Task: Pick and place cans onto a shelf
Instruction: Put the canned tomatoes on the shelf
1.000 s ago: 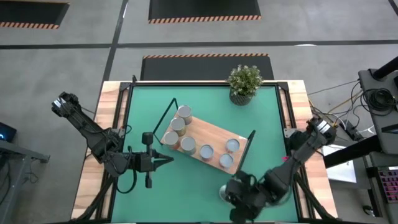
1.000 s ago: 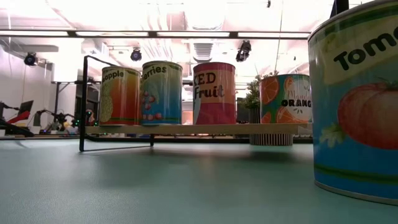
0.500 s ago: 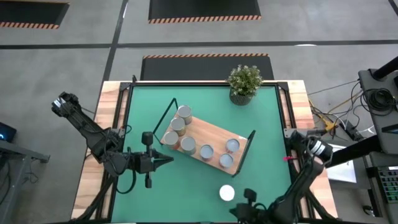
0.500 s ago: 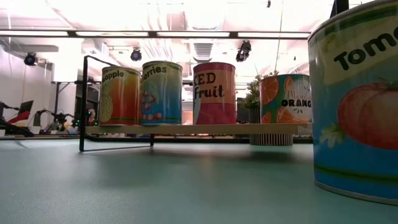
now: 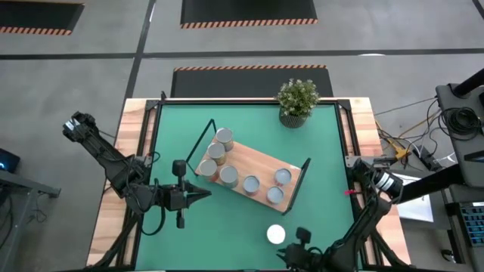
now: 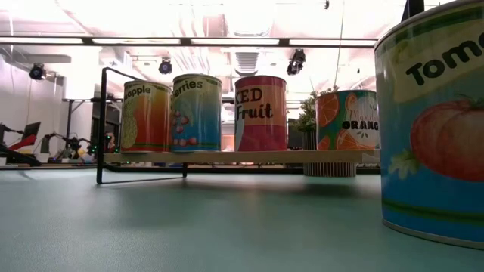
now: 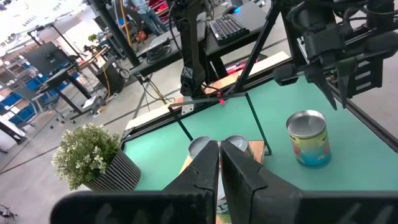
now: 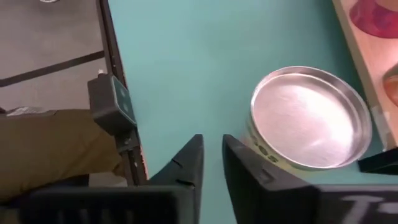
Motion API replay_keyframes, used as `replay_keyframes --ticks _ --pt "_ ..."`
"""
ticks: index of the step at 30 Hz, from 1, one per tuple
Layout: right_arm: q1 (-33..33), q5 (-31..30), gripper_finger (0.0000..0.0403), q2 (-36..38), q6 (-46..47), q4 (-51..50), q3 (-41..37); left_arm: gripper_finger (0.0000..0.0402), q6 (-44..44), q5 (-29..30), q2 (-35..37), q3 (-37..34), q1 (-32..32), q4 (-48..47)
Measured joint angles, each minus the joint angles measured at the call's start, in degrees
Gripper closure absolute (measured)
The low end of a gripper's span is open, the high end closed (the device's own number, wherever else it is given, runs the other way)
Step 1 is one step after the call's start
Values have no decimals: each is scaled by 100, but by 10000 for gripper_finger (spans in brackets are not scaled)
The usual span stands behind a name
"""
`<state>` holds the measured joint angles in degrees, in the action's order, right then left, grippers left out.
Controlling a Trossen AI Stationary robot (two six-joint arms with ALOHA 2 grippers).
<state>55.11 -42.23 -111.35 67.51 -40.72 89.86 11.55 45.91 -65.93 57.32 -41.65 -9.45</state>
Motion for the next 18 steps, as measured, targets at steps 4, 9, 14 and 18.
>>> replay_keyframes --ticks 4,9,14,18 --pt "-12 4 313 24 122 -231 0 402 0 2 0 0 0 4" --pt "-75 3 229 33 257 -359 -2 402 -1 2 0 0 0 4" --pt "-133 13 140 35 71 -398 93 402 -5 2 0 0 2 4" --pt "-129 428 87 37 -336 -394 237 402 -23 1 0 0 2 4"
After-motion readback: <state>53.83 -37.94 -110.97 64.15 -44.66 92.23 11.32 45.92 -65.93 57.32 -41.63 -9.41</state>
